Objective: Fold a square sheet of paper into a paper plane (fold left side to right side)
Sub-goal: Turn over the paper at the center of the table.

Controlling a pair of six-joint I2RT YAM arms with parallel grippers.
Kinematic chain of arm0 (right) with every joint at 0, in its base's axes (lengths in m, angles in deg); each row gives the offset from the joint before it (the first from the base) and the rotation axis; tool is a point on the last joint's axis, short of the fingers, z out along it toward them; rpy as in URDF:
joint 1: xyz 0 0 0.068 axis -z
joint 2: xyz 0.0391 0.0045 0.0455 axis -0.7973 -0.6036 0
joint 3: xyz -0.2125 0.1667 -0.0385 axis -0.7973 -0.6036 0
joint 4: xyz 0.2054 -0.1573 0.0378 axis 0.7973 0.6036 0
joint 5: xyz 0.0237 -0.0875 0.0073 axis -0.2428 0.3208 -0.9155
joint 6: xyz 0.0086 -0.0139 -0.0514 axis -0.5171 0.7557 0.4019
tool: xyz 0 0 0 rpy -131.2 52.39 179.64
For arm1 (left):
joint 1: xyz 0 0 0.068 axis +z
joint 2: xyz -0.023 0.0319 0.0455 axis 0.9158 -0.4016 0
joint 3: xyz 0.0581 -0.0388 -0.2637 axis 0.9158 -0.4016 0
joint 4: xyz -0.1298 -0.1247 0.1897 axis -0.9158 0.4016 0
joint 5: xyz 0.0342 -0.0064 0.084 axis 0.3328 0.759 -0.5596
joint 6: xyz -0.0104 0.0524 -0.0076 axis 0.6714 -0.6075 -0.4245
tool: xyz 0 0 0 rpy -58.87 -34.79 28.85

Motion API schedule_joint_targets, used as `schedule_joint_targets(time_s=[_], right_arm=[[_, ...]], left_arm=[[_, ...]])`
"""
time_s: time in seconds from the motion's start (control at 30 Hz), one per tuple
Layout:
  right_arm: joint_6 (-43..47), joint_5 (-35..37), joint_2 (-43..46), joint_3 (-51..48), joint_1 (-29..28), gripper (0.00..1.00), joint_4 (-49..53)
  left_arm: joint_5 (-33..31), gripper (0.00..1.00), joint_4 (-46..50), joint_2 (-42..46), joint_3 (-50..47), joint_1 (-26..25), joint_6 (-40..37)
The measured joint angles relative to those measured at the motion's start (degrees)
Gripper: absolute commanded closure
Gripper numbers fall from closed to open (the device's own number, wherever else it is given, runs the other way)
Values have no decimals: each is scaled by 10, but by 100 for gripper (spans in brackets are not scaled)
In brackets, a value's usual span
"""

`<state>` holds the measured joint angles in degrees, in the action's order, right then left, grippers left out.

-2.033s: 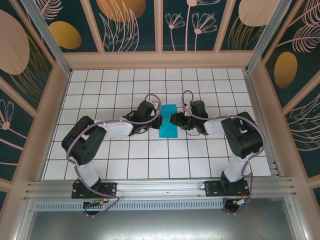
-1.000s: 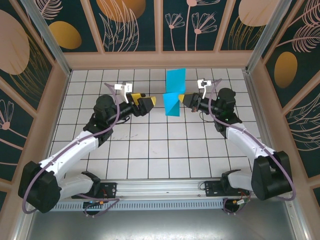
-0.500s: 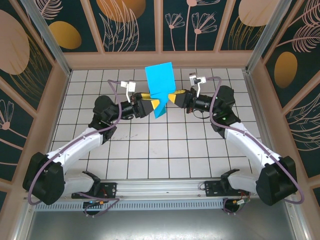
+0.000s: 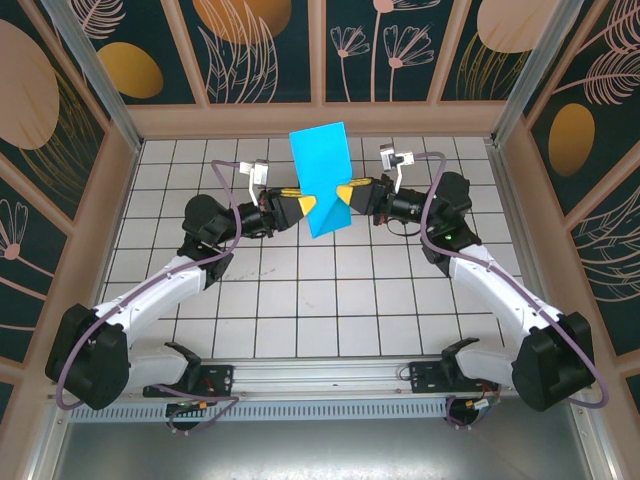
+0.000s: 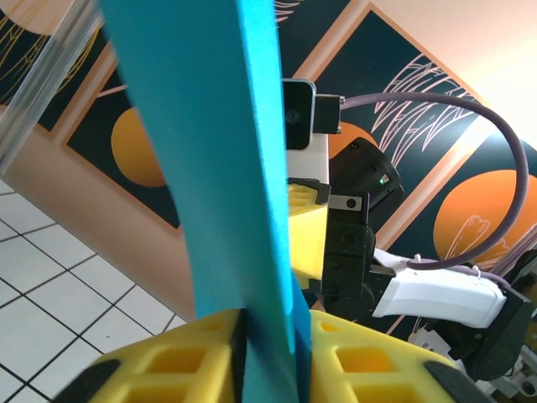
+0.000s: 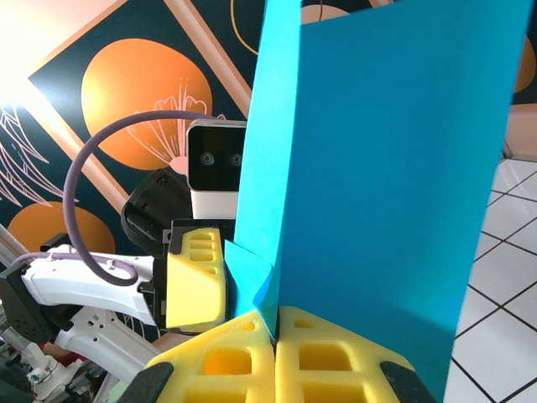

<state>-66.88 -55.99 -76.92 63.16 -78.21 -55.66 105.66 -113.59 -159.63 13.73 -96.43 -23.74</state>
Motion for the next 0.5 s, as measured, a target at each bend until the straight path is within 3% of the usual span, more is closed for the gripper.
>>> schedule_joint_targets(time_s=[0.3, 0.5], right_arm=[[56, 49, 20, -1, 6, 61, 105], [139, 217, 76, 6, 33, 39, 278]], left_arm=[[-32, 100, 86, 3, 0, 0, -58], [-140, 100, 256, 28, 1, -9, -164]])
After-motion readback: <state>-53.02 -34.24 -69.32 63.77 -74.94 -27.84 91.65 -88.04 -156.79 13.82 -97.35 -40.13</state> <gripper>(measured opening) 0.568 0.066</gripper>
